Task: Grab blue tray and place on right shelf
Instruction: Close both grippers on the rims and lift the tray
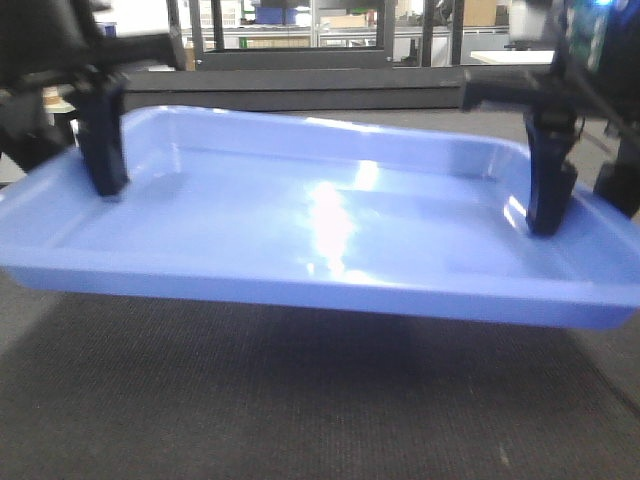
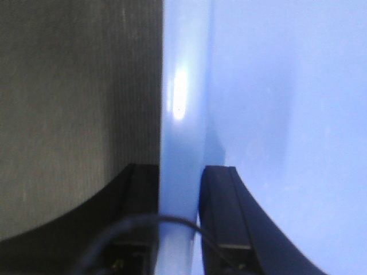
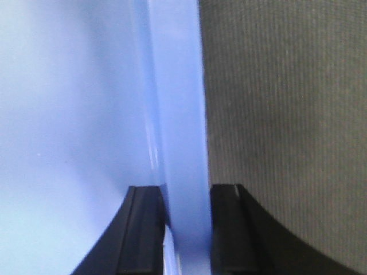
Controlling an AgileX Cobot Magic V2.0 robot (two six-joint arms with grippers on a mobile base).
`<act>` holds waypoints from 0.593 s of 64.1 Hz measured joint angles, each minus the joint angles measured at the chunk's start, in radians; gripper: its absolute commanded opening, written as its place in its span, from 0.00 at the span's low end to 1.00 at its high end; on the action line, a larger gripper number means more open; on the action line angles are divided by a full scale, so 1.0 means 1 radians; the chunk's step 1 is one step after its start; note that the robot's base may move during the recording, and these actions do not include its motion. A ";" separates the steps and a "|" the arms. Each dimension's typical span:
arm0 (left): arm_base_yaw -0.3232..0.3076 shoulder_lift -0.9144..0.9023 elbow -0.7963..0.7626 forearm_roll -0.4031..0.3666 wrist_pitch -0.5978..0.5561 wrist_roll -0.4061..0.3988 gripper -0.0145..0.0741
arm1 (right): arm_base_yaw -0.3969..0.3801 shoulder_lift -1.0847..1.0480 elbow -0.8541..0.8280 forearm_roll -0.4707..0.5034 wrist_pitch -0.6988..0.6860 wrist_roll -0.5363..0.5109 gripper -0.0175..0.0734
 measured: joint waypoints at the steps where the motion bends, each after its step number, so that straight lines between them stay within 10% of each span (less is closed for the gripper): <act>1: 0.000 -0.017 0.014 0.000 0.000 -0.007 0.28 | 0.006 -0.011 0.000 -0.002 0.001 0.000 0.38; 38: -0.004 -0.485 0.480 -0.076 -0.047 -0.104 0.28 | 0.211 -0.220 0.149 -0.021 -0.009 0.067 0.38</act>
